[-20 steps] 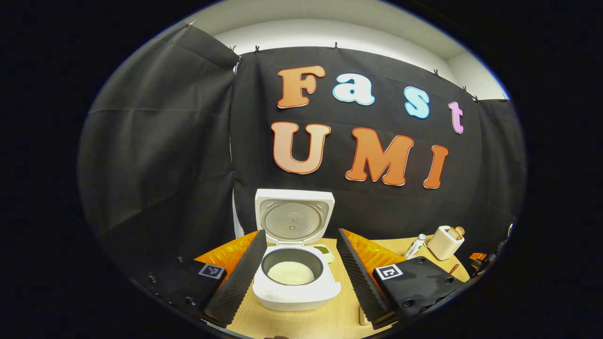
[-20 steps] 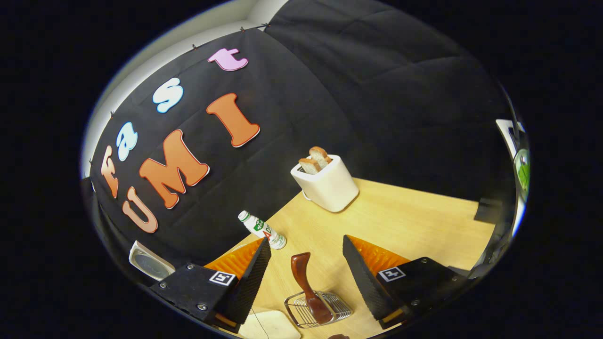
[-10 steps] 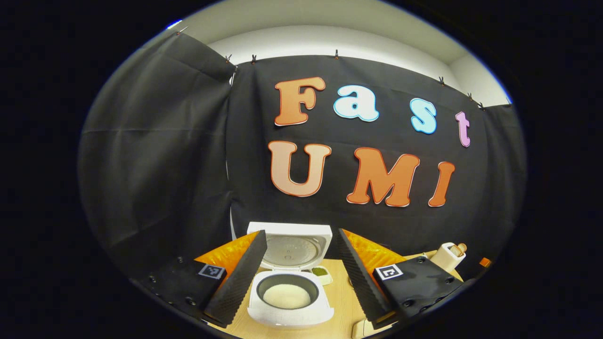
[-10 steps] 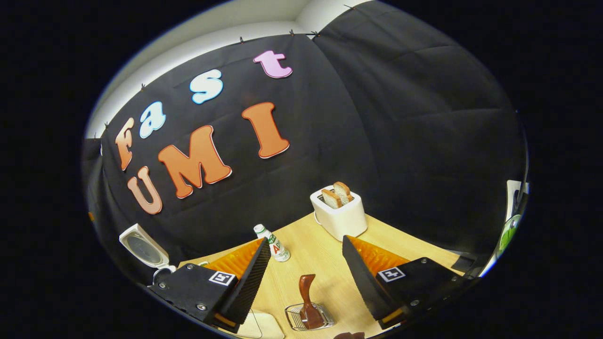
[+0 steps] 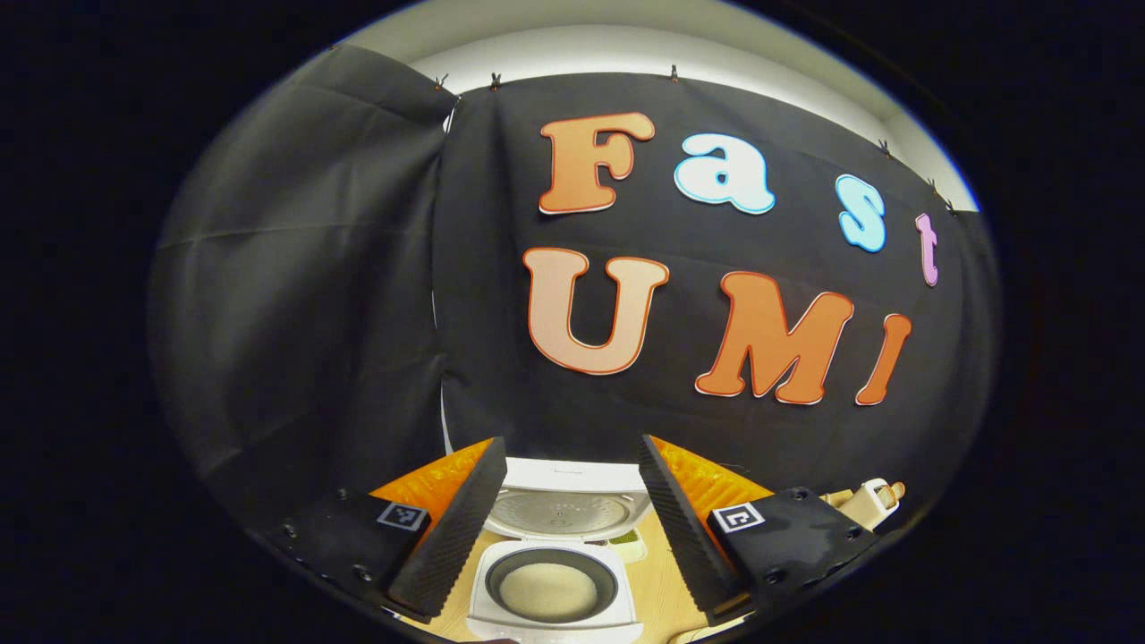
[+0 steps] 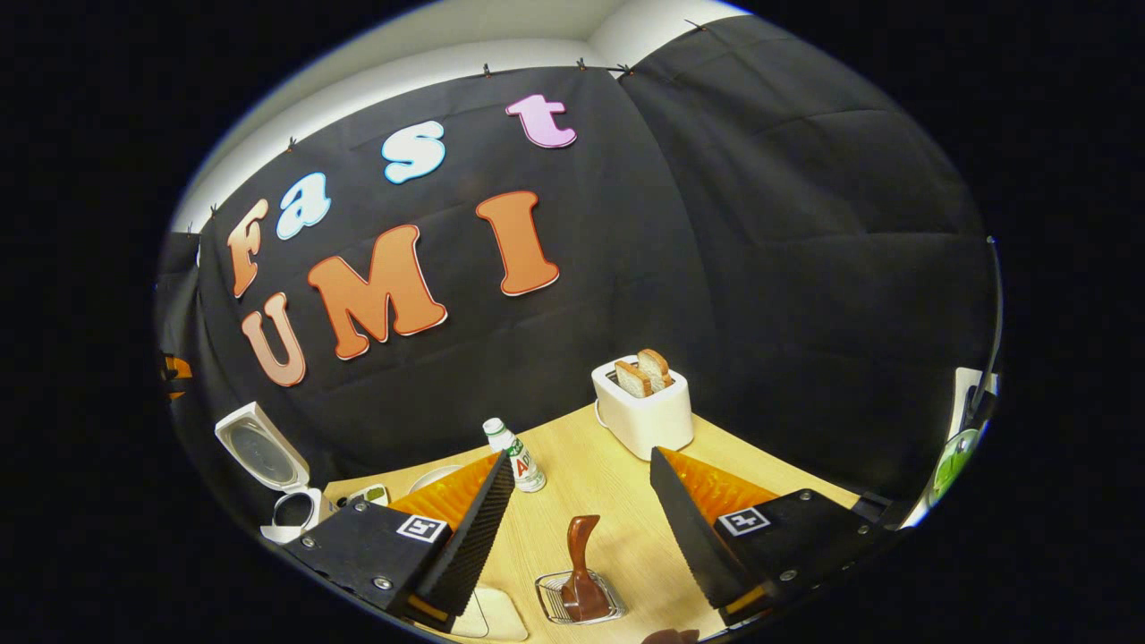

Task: Close the left gripper, press the button to open the rice cooker; take a wooden spoon from the chopstick holder with the right hand, scoop a spoonful of rice and pour it into the rice cooker, then put the wooden spoon back into the chopstick holder.

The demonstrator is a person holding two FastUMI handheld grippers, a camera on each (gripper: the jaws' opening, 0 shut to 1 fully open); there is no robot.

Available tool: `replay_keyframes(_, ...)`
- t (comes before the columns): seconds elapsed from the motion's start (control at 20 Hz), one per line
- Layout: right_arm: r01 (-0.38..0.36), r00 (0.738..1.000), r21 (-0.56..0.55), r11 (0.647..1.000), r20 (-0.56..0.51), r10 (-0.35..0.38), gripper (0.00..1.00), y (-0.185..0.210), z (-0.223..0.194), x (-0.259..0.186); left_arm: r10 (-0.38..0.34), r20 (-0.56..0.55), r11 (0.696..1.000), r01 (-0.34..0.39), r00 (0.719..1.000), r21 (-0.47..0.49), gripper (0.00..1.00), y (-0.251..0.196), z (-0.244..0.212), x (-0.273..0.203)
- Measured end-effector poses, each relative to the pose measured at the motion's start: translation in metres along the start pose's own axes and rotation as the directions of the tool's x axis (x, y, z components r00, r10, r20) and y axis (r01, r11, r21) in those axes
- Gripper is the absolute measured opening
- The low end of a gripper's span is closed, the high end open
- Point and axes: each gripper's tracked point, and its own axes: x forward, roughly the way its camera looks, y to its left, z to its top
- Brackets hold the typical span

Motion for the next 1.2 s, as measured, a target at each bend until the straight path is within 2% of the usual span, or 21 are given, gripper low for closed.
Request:
replay_keyframes(0.15, 0.017, 1.0, -0.004, 1.0, -0.004, -0.017, 0.95, -0.001, -0.003, 0.0, 0.019, -0.054, 1.0, -0.019, 0.998, 0.012, 0.99, 0.007, -0.01, 0.047)
replay_keyframes(0.3, 0.045, 0.999, -0.013, 0.999, -0.006, -0.046, 0.94, -0.005, -0.004, 0.0, -0.007, -0.124, 1.0, 0.009, 0.992, 0.019, 0.99, 0.003, -0.026, 0.09)
replay_keyframes(0.4, 0.061, 0.998, -0.018, 0.998, -0.011, -0.061, 0.95, -0.007, -0.004, 0.001, -0.017, -0.17, 1.0, 0.019, 0.985, 0.006, 0.97, 0.001, -0.041, 0.113)
replay_keyframes(0.6, 0.078, 0.997, -0.03, 0.997, -0.016, -0.078, 0.94, -0.009, -0.002, 0.002, 0.003, -0.222, 0.999, 0.005, 0.975, 0.037, 1.0, 0.005, -0.062, 0.142)
replay_keyframes(0.7, 0.075, 0.997, -0.028, 0.997, -0.021, -0.075, 0.94, -0.005, -0.002, 0.002, -0.01, -0.263, 1.0, 0.015, 0.965, 0.018, 1.0, 0.001, -0.075, 0.146)
replay_keyframes(0.85, 0.067, 0.997, -0.046, 0.997, -0.021, -0.068, 0.94, -0.001, -0.002, 0.002, 0.032, -0.264, 0.998, -0.016, 0.964, 0.062, 0.99, 0.01, -0.077, 0.146)
replay_keyframes(0.95, 0.052, 0.999, -0.041, 0.998, -0.015, -0.052, 0.94, 0.005, 0.0, 0.001, 0.04, -0.271, 0.994, -0.011, 0.962, 0.108, 1.0, 0.01, -0.081, 0.14)
replay_keyframes(1.2, 0.017, 1.0, -0.063, 0.998, -0.018, -0.019, 0.94, 0.013, -0.002, 0.004, 0.031, -0.248, 0.995, -0.007, 0.968, 0.098, 1.0, 0.007, -0.093, 0.105)
